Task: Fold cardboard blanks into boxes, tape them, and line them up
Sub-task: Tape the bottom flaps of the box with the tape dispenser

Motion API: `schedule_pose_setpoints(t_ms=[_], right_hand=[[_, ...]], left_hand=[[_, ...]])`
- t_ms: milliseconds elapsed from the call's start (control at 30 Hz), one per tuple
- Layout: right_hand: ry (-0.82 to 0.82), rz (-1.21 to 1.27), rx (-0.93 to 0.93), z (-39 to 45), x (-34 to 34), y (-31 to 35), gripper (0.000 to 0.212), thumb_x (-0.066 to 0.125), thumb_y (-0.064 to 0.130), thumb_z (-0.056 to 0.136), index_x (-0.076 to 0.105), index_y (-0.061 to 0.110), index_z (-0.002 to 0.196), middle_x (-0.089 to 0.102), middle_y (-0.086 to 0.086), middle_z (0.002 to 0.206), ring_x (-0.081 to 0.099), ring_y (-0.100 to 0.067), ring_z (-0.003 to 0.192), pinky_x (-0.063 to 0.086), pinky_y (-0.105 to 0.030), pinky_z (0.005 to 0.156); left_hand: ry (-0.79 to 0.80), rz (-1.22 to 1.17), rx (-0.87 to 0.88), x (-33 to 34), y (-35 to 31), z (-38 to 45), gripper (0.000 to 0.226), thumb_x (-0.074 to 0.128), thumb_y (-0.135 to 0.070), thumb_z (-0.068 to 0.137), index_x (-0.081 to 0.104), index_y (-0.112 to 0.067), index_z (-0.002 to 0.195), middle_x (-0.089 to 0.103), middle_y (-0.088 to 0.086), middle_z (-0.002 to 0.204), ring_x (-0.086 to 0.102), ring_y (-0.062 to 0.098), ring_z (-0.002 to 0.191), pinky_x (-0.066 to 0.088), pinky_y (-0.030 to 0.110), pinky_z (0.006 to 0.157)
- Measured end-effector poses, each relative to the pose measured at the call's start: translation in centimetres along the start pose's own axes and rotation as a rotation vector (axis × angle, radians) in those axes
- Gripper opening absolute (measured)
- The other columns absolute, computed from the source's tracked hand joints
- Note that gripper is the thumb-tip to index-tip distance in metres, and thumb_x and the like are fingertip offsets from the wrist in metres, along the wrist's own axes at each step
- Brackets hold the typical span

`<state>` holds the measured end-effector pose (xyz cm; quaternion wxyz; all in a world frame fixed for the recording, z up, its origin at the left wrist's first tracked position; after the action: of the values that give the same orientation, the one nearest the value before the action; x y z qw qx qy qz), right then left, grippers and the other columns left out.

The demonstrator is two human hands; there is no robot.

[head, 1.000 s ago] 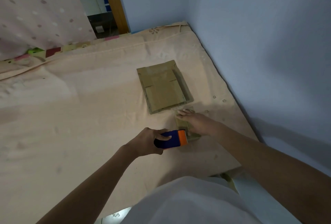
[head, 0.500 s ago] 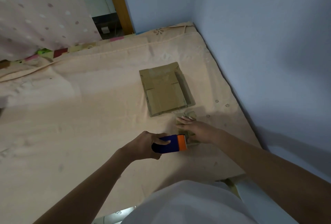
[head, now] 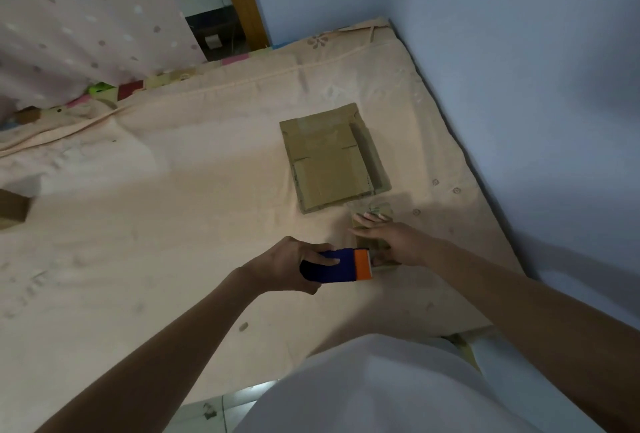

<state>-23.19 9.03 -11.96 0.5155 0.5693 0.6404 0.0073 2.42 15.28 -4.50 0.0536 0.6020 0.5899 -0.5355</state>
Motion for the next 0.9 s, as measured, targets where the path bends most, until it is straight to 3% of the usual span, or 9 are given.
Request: schedule_pose_setpoints(t_ms=[167,333,467,533,667,900], right_hand=[[0.001,-0.019,-0.001,0.1,0.0,0.2,0.082,0.071,0.022,0.092,0.024,0.039,0.156,-0.007,0.023,0.157,-0.012,-0.007,0.148,0.0,-0.027,0.119],[0.01,0.027,0.004,0.4,0.3,-0.3,0.086,0.073,0.015,0.089,0.024,0.04,0.155,-0.003,0.019,0.162,-0.01,-0.008,0.152,0.002,-0.034,0.126],[0.035,0.079,0.047,0.1,-0.4,0.4,0.074,0.067,0.027,0.095,0.027,0.041,0.155,-0.002,0.02,0.163,-0.011,-0.004,0.148,0.001,-0.033,0.122],[-0.008,0.123,0.078,0.0,-0.6,1.0,0.065,0.063,0.031,0.097,0.032,0.04,0.153,0.003,0.02,0.164,-0.005,-0.007,0.151,0.005,-0.037,0.124],[-0.135,0.099,0.126,0.4,1.3,1.2,0.071,0.071,0.035,0.09,0.035,0.042,0.151,0.008,0.02,0.164,-0.001,-0.012,0.153,0.014,-0.048,0.125],[-0.186,0.117,0.119,0.7,2.2,0.6,0.072,0.073,0.031,0.089,0.038,0.04,0.15,0.013,0.018,0.164,0.002,-0.014,0.155,0.015,-0.047,0.125]], left_hand=[[0.014,-0.013,-0.003,-0.5,0.2,-0.1,0.059,0.078,-0.025,0.08,0.06,-0.034,0.135,0.052,-0.012,0.146,0.06,0.006,0.114,0.05,0.016,0.092],[0.022,0.004,-0.065,-1.1,2.4,-1.9,0.059,0.079,-0.025,0.078,0.061,-0.036,0.134,0.053,-0.017,0.143,0.06,0.002,0.11,0.041,0.002,0.084],[0.038,0.041,-0.077,-1.1,2.6,-2.4,0.059,0.077,-0.024,0.079,0.06,-0.032,0.135,0.053,-0.018,0.143,0.06,0.002,0.106,0.039,0.0,0.081],[0.039,0.059,-0.064,-0.9,2.2,-1.9,0.058,0.076,-0.022,0.079,0.061,-0.029,0.135,0.055,-0.017,0.141,0.061,0.005,0.102,0.038,0.0,0.077],[0.043,0.08,-0.043,-0.6,1.9,-1.5,0.057,0.075,-0.021,0.079,0.062,-0.027,0.134,0.056,-0.017,0.139,0.061,0.005,0.098,0.037,0.0,0.074],[0.034,0.105,-0.011,-0.8,1.7,-0.9,0.055,0.072,-0.027,0.076,0.062,-0.029,0.131,0.055,-0.024,0.133,0.054,0.003,0.086,0.035,0.004,0.069]])
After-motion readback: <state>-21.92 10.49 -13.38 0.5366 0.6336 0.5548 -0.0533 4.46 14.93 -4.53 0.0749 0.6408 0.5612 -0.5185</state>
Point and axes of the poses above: each hand's wrist, its own z-axis towards the middle knuckle, its own x-axis out of the palm, y = z × x, the point moved 2 cm from there along z, towards the middle knuckle
